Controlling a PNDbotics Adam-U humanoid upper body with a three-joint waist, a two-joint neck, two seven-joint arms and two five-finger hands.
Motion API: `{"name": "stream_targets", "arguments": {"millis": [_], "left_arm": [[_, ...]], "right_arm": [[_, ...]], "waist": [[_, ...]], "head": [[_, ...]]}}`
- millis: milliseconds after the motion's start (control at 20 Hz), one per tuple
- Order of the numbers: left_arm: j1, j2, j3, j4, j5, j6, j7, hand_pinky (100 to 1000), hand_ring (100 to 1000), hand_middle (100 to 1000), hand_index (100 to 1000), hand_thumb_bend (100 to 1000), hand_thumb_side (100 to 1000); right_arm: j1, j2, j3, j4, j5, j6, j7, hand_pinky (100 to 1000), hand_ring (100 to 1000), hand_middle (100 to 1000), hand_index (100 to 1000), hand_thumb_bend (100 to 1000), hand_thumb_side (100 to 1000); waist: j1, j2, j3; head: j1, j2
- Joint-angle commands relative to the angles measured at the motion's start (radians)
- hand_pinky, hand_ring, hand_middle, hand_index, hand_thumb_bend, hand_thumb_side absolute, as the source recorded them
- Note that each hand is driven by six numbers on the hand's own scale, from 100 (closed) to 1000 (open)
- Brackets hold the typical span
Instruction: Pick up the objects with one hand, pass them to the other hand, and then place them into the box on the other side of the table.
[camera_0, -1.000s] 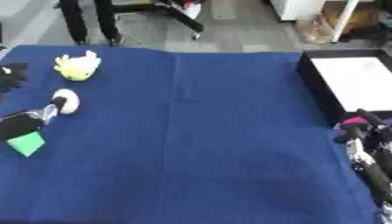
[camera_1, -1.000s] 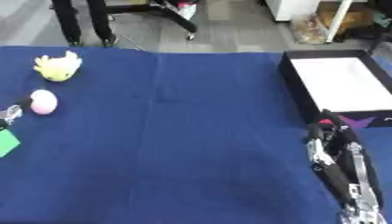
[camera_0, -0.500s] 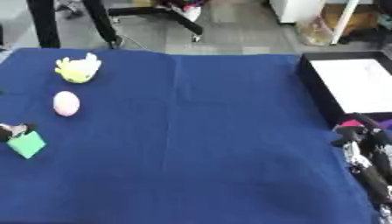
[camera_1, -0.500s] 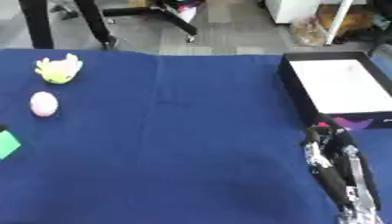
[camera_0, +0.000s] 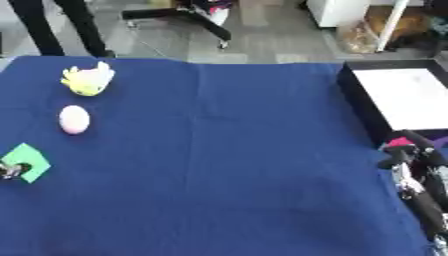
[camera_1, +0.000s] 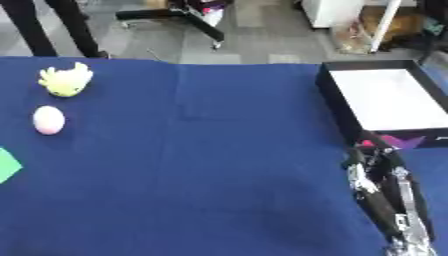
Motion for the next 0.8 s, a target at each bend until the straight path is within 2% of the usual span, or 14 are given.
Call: {"name": "stream_targets", "arguments": {"millis": [50, 800], "left_arm": [[-0.010, 0.013, 0.008, 0.025, 0.054, -0.002, 0.036, 755, 627, 622, 830, 594, 434], [-0.036, -0.024, -0.028, 0.117, 0.195, -0.028, 0.195, 697, 598, 581, 801, 565, 411]], "right_arm": [[-0.004, -0.018, 0.000, -0.009, 0.003, -0.001, 0.001, 667, 556, 620, 889, 100, 494], [-0.002, -0.015, 0.003, -0.009, -0.001, -0.001, 0.006, 668, 556, 621, 890, 100, 499]], "waist": [[0.003, -0.010, 0.000], [-0.004, -0.010, -0.002]], "head": [[0.001, -0.009], [0.007, -0.006]]}}
